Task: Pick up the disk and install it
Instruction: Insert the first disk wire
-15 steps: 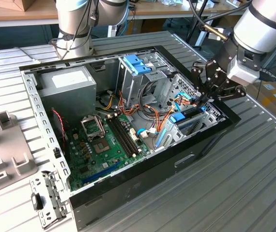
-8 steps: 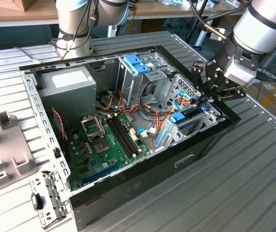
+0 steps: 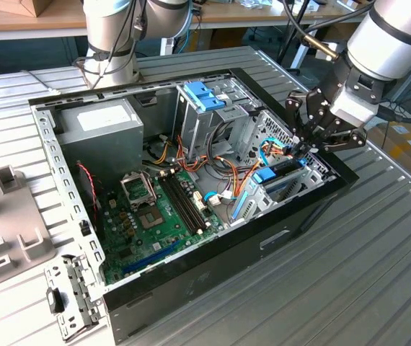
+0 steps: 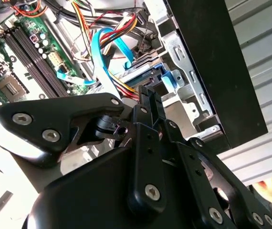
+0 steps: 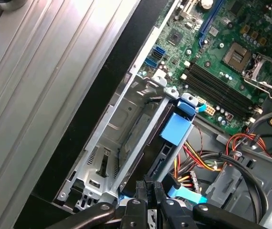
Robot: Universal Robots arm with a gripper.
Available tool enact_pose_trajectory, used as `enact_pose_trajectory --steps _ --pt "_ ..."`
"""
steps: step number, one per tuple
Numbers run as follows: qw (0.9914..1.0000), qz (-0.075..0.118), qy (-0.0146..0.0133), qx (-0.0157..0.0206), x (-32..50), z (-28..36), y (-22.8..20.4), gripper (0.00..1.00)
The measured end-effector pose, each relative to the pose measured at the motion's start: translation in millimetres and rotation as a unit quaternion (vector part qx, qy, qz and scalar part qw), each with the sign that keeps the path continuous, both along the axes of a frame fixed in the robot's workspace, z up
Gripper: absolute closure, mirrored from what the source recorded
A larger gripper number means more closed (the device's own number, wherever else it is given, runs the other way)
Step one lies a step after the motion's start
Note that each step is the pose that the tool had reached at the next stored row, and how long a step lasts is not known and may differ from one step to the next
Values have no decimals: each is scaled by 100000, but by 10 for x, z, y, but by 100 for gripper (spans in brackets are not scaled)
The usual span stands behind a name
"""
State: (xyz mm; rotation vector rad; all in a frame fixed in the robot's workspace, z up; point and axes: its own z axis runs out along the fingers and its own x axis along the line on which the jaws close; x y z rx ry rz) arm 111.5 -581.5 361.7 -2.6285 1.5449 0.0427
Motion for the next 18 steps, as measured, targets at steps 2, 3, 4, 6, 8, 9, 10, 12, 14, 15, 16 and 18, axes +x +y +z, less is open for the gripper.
enact_pose_trajectory --steps 2,3,4,6,8,9,10,12,14,15,16,18 --pt "99991 -1331 -2 0 0 -3 0 83" --pt "99986 -1678 0 -1 0 -3 0 83" --pt "99975 -2238 -1 0 0 -5 0 83" --pt "99945 -3319 0 1 0 -7 0 83" --pt "99910 -4232 0 -1 0 -9 0 83" --pt "99886 -4777 0 1 0 -10 0 83" --pt "99869 -5110 -1 2 0 -11 0 83" --pt "99819 -6008 0 0 0 -13 0 83" --pt "99770 -6778 0 0 0 -15 0 83" --pt "99748 -7090 0 -1 0 -15 0 83" --pt "99725 -7412 0 -1 0 -16 0 83" --pt "99639 -8488 -2 1 0 -18 0 83"
